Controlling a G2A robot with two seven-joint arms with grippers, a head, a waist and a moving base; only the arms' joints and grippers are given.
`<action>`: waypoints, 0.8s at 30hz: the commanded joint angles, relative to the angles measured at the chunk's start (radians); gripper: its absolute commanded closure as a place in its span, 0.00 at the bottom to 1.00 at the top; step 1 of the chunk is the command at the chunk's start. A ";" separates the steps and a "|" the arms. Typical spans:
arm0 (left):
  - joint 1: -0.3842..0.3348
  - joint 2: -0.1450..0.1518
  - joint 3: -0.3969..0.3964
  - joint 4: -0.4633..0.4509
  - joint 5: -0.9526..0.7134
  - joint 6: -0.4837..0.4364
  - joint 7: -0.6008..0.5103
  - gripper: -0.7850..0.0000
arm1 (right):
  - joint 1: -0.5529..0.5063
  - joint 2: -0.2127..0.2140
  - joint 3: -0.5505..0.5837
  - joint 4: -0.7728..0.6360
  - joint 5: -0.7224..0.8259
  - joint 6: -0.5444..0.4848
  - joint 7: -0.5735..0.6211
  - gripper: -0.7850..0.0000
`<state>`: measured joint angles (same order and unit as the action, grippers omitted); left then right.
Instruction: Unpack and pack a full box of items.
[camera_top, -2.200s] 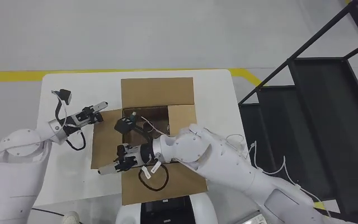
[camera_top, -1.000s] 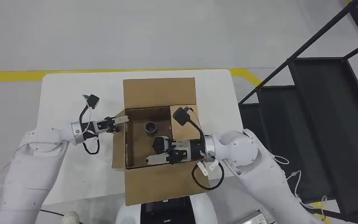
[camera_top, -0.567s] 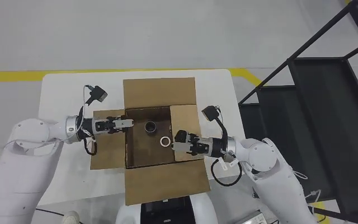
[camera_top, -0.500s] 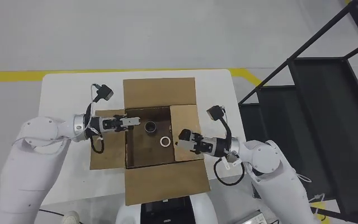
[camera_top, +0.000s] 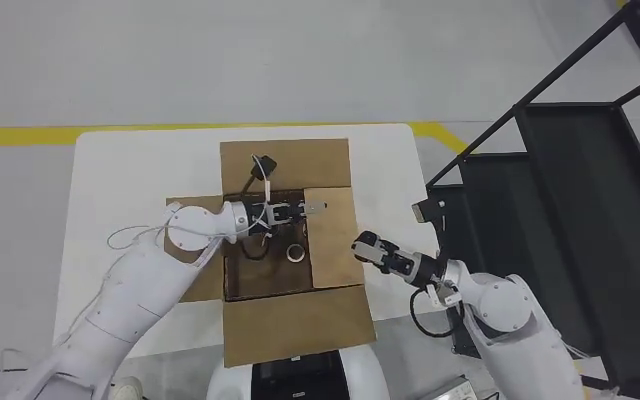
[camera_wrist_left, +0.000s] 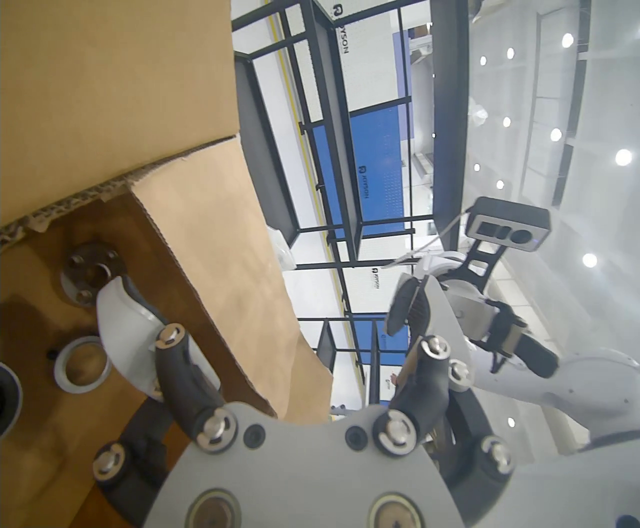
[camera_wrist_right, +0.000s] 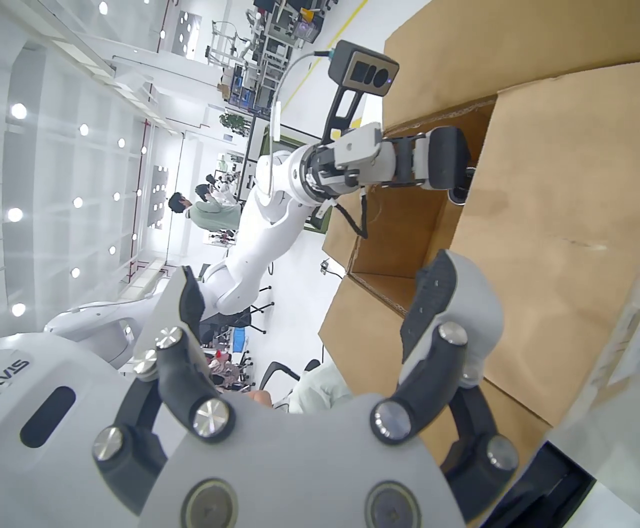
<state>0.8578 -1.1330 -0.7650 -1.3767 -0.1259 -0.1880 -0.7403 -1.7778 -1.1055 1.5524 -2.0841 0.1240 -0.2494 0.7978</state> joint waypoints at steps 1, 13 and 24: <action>-0.002 -0.001 0.002 0.003 0.011 -0.004 0.007 0.00 | -0.001 0.001 0.000 0.002 0.003 -0.003 0.002 0.00; 0.009 -0.006 0.015 0.009 0.018 0.031 0.009 0.00 | 0.020 0.007 -0.016 0.006 0.000 -0.006 0.014 0.00; -0.047 -0.079 0.108 0.109 -0.083 -0.057 -0.013 0.00 | -0.006 0.014 -0.006 -0.033 -0.011 -0.005 0.012 0.00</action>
<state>0.8115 -1.2086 -0.6567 -1.2680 -0.1933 -0.2210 -0.7490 -1.7808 -1.0919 1.5452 -2.1126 0.1143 -0.2528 0.8088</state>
